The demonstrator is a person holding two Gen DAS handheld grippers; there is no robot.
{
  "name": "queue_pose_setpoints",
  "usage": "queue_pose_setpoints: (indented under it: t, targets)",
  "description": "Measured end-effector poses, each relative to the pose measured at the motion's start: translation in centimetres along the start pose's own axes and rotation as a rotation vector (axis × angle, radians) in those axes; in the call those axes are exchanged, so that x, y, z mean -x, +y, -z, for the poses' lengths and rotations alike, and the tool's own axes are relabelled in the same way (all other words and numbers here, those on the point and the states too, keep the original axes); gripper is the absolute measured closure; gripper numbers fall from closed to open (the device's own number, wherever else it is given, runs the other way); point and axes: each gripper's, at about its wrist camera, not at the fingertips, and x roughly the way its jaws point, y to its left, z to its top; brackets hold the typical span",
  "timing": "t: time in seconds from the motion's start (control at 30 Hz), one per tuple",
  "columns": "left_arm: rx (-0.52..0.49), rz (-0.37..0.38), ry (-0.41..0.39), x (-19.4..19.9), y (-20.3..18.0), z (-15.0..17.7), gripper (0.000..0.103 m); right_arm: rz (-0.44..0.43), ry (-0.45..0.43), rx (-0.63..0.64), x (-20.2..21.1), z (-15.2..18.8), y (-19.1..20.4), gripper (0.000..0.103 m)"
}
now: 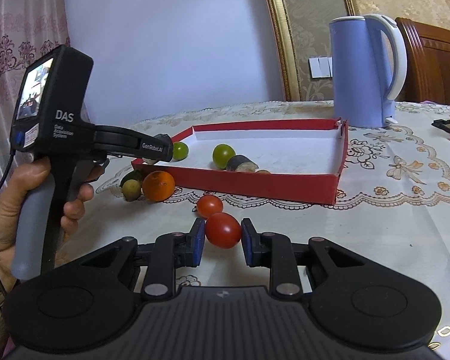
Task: Organize fruits
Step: 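Carry the log slice into the red box and open the left gripper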
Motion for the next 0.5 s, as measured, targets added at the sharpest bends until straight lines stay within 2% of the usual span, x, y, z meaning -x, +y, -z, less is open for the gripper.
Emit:
queue_pose_setpoints:
  t: [0.5]
  targets:
    - [-0.003, -0.019, 0.034, -2.5, -1.2, -0.8, 0.071, 0.010, -0.010, -0.014, 0.7, 0.0, -0.7, 0.078]
